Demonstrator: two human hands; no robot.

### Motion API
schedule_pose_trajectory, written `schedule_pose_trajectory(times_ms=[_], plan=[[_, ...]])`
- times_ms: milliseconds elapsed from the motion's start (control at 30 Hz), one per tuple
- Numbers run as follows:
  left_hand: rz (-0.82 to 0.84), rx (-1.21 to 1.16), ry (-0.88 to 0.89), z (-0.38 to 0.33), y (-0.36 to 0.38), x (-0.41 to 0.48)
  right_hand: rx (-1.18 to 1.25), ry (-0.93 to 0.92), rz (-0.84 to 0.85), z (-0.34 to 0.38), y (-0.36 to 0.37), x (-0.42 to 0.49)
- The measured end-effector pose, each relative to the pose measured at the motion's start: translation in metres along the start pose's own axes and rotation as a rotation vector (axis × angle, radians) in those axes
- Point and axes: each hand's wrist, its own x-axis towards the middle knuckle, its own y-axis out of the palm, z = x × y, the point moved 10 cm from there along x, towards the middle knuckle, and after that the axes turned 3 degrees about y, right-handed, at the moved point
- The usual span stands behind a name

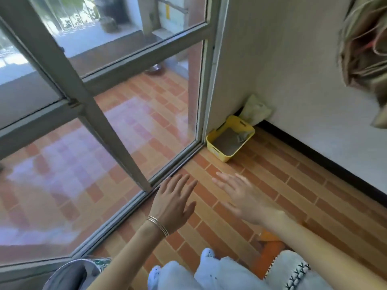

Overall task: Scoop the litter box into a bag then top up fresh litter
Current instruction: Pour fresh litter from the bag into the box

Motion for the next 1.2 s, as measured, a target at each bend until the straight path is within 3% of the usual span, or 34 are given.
schedule_pose_trajectory(times_ms=[400, 900, 1200], plan=[[0.106, 0.081, 0.35, -0.118, 0.009, 0.186, 0.127, 0.381, -0.112, -0.182, -0.032, -0.053], [0.011, 0.061, 0.529, -0.147, -0.006, 0.404, 0.164, 0.503, -0.169, -0.347, -0.106, 0.024], [0.029, 0.046, 0.442, -0.179, 0.027, 0.494, 0.153, 0.422, -0.059, -0.453, -0.098, 0.058]])
